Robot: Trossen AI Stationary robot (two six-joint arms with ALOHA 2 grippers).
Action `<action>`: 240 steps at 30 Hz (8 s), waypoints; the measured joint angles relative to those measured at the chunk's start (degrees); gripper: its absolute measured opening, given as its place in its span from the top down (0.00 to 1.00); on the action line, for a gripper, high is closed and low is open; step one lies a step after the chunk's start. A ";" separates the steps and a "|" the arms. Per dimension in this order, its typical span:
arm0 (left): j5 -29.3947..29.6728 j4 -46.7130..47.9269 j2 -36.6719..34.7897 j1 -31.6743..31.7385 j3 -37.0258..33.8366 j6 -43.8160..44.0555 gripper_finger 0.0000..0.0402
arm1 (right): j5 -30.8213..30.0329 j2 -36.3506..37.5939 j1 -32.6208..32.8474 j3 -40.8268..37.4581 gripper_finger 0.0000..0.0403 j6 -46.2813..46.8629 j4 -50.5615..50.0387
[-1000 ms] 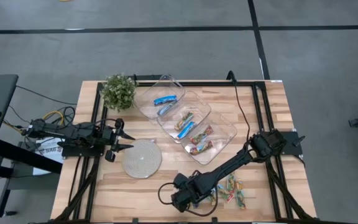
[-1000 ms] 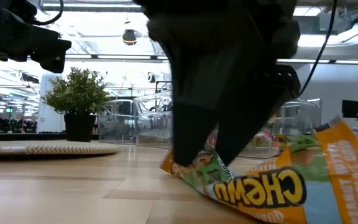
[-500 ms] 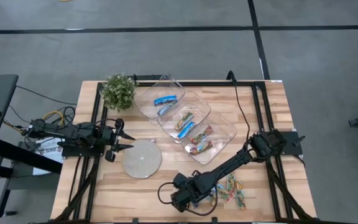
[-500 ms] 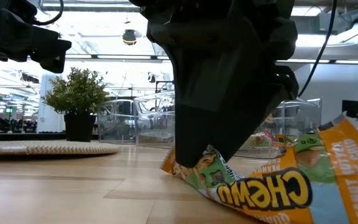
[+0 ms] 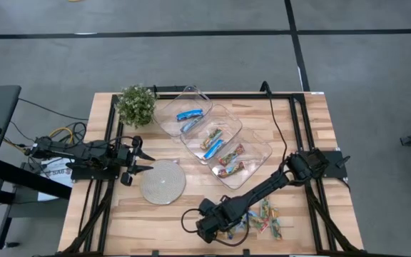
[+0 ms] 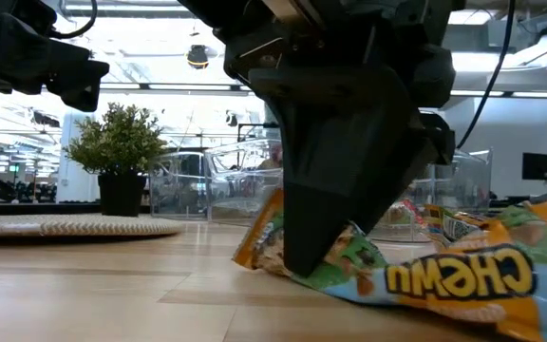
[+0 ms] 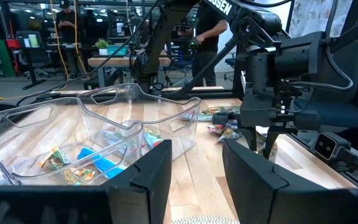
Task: Pick and place Granola Bars by type
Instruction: Put the yellow granola bar into the middle transparent bin
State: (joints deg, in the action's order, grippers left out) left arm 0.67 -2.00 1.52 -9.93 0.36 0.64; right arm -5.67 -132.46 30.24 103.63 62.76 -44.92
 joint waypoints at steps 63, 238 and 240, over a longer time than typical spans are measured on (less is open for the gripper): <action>-0.07 0.02 -0.01 0.01 0.00 -0.01 0.66 | 17.31 8.00 -12.32 -0.23 0.92 -1.92 42.79; 0.13 0.00 -0.02 0.02 0.00 -0.02 0.66 | -11.19 50.99 -27.94 -40.17 0.95 -0.86 22.32; 0.13 0.00 -0.02 0.00 0.00 0.00 0.66 | -11.17 52.39 -26.14 -40.17 0.98 -2.76 21.23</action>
State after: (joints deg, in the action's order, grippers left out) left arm 0.80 -2.00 1.50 -9.93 0.36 0.64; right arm -16.84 -80.08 4.10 63.46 60.00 -23.69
